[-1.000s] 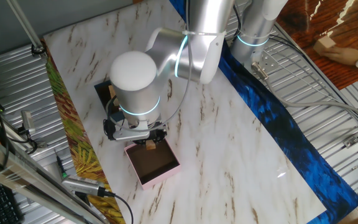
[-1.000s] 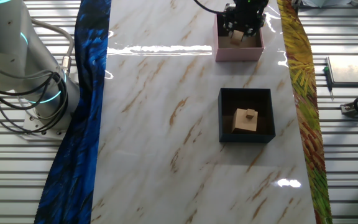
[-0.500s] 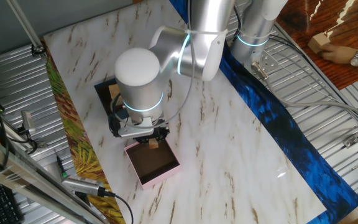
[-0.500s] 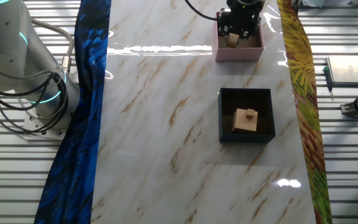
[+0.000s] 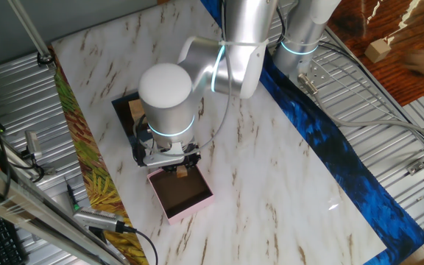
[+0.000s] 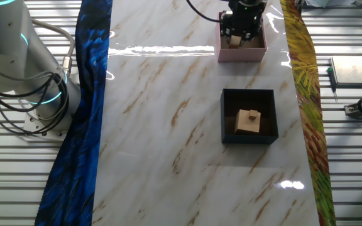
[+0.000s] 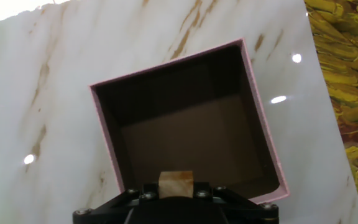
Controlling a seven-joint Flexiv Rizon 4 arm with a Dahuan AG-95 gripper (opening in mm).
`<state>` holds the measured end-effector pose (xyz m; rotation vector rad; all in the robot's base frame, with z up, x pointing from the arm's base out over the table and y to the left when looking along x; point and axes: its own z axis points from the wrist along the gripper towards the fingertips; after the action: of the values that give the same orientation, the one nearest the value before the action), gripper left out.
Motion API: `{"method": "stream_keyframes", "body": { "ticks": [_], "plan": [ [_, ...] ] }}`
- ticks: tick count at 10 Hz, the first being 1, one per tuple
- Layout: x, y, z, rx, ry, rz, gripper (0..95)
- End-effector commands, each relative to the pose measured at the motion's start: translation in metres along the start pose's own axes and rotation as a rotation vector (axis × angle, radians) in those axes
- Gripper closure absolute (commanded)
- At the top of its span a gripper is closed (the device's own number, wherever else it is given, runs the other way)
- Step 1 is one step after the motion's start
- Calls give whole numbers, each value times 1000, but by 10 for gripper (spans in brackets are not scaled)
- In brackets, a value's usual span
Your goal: Move an object from one box to another
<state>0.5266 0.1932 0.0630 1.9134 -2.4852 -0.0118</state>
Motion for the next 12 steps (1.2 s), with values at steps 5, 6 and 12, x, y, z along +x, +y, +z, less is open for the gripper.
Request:
{"method": "stream_keyframes", "body": {
  "ticks": [5,6,12],
  "plan": [
    [0,0,0,-8,4,2,570],
    [0,0,-1,-12,1,8,570],
    [0,6,-44,-11,6,70,950]
  ]
}}
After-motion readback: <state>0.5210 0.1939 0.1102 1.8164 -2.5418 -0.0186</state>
